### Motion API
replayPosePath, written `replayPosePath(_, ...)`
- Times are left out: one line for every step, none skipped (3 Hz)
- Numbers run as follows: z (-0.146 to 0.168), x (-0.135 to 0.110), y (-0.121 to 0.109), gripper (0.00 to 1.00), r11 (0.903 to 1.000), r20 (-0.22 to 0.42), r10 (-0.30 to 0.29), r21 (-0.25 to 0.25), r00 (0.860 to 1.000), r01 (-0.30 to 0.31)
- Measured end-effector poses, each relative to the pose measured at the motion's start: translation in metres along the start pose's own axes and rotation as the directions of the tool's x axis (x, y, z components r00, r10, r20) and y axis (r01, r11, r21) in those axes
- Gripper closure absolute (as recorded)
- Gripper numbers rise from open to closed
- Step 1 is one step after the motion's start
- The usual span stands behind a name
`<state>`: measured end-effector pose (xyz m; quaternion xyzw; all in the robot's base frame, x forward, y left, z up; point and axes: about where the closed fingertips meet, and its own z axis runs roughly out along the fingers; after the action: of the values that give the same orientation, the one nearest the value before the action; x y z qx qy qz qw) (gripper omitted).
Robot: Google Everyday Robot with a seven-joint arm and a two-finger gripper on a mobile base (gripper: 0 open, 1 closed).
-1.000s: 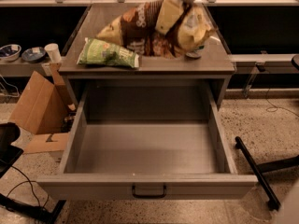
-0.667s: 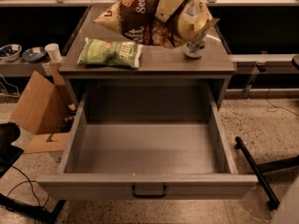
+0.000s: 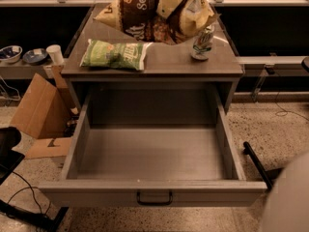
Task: Pick brown chip bag from top drawer and place on counter
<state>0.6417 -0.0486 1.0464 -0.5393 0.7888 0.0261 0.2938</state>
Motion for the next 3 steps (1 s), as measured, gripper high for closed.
replayPosePath(0.012,-0.036,-0.033,1.0,0.9963,0.08,-0.052,0.072,0.995,0.046)
replayPosePath(0.038,-0.084,-0.075,1.0,0.9861,0.17,-0.096,0.15,0.981,0.071)
replayPosePath(0.091,-0.117,-0.103,1.0,0.981,0.195,-0.092,0.186,0.977,0.055)
